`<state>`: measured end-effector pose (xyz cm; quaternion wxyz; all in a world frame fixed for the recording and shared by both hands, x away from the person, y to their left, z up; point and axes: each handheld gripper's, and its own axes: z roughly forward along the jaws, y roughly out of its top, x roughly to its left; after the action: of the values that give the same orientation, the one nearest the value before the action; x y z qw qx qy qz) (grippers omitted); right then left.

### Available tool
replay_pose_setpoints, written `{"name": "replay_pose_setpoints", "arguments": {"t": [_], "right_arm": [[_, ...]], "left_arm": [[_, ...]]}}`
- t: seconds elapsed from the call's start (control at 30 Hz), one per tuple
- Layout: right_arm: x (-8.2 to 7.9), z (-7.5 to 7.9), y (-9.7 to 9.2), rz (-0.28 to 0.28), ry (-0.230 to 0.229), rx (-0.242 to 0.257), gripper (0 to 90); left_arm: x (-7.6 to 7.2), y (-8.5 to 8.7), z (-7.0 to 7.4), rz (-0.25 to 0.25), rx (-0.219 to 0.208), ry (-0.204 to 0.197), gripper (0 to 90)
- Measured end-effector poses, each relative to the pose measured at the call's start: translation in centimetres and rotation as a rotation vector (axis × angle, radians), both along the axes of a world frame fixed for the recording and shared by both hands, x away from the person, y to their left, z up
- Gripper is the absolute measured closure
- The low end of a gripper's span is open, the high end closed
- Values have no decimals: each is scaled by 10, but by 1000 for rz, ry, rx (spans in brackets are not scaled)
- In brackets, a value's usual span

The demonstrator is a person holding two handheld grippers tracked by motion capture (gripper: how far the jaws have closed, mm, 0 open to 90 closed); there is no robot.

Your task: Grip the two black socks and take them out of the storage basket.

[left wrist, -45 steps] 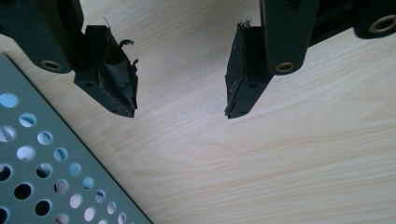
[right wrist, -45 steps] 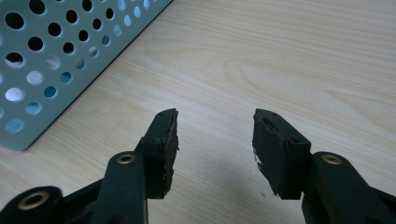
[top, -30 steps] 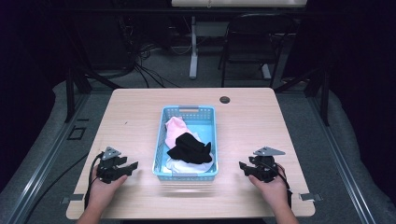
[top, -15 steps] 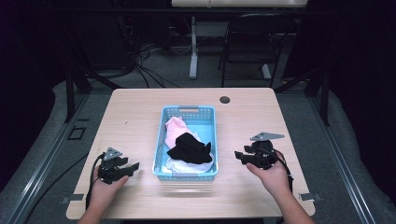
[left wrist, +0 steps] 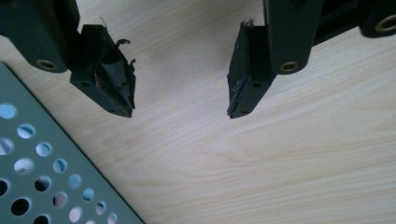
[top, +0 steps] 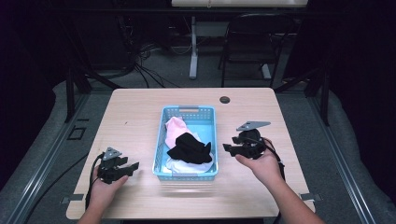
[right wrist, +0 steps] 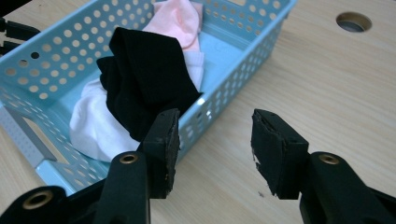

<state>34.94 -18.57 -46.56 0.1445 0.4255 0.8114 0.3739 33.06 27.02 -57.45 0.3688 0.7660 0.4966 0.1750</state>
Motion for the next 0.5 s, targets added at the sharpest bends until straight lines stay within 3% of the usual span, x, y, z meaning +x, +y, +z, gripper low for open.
{"name": "replay_pose_setpoints", "arguments": {"t": [0.5], "right_arm": [[25,0,53,113,6,-28,554]], "left_arm": [[1,0,0,-7,0,2,418]]}}
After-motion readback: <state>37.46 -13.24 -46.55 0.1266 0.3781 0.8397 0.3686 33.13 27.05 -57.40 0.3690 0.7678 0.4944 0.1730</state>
